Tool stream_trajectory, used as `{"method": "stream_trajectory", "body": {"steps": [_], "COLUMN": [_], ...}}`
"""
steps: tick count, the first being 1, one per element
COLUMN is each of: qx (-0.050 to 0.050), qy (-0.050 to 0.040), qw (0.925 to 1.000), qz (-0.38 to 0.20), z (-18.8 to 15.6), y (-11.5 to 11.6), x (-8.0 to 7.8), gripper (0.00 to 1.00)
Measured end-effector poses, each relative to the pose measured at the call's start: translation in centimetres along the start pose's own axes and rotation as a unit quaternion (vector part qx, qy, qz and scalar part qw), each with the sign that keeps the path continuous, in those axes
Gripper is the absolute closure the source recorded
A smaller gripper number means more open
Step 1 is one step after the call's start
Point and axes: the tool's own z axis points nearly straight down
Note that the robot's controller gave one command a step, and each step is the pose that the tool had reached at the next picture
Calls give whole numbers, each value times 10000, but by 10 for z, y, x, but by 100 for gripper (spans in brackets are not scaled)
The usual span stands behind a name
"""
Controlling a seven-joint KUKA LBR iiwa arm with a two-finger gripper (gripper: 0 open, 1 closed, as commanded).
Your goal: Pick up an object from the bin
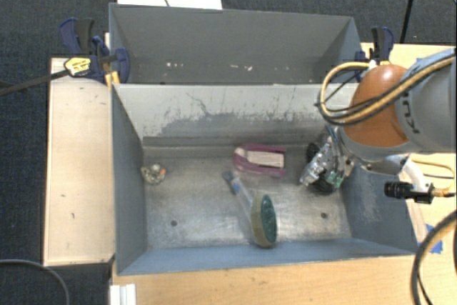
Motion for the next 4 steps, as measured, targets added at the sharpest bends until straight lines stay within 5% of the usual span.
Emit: {"method": "stream_trajectory", "body": {"steps": [1,2,3,4], "qx": [13,18,-26,-28], "qy": [-6,13,-39,-20], "qw": [9674,9674,9770,9769], "qz": [-2532,-2532,-2131,-2138], "z": [-122,-120,12,12], "y": [-6,-6,-19,-18], "x": [12,12,-26,-25], "gripper": [100,0,0,100]}}
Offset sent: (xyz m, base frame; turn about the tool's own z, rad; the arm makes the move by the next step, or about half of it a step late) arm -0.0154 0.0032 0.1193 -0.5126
